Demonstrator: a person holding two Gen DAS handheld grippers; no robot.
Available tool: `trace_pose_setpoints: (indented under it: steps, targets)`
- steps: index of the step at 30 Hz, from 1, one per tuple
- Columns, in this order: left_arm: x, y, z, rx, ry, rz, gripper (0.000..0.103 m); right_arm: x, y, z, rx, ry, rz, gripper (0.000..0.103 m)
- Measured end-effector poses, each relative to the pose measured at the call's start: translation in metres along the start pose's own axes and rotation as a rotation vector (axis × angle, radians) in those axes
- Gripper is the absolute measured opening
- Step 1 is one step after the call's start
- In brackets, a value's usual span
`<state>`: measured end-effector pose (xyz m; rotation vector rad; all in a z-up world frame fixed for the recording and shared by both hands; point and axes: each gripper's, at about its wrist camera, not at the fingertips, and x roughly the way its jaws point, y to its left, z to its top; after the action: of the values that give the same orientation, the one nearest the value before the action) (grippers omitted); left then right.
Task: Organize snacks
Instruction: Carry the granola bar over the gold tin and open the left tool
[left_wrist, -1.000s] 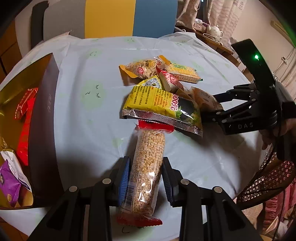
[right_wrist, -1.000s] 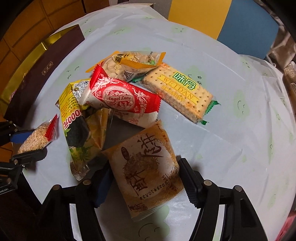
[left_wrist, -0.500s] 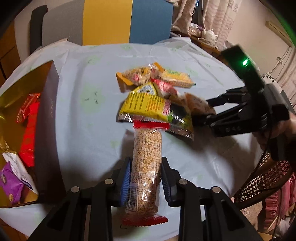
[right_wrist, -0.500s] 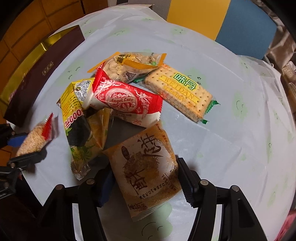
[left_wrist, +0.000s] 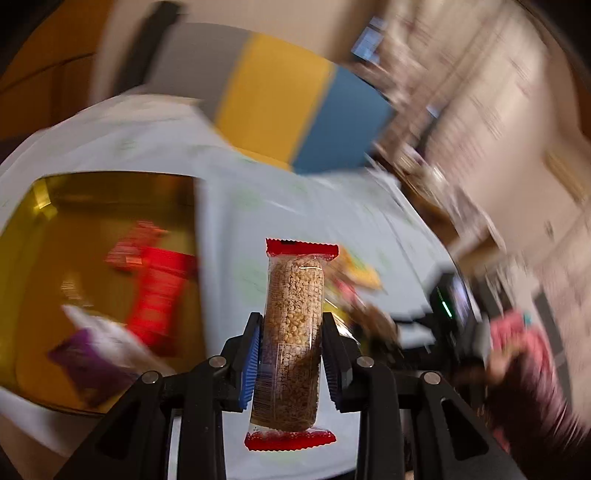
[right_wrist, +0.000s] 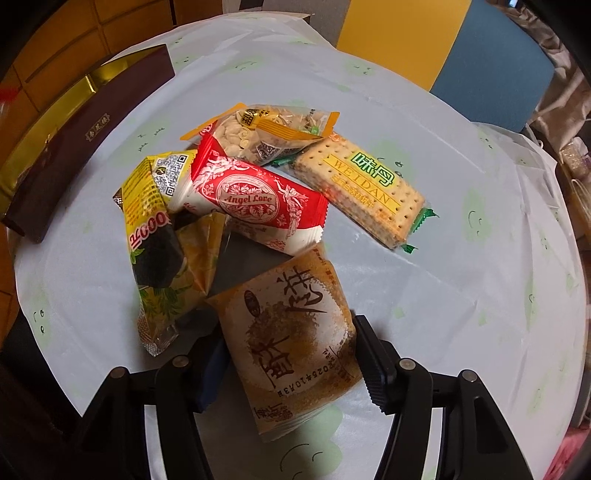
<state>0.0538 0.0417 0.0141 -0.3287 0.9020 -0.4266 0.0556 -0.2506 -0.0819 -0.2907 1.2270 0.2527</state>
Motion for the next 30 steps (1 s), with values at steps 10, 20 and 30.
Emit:
trace_pose_setpoints:
  steps: [10,20,30]
  targets:
    - [0.010,0.110,0.041,-0.410,-0.060,0.091,0.031,0.002,0.005,0.002,-0.018,-0.001,-0.009,0.063]
    - [0.056,0.146,0.042,-0.580,0.012,0.099,0.037,0.002,0.007,0.002,-0.023,-0.002,-0.011,0.064]
    - [0.049,0.125,0.026,-0.376,0.020,0.258,0.037,0.003,0.008,0.001,-0.029,-0.004,-0.015,0.064]
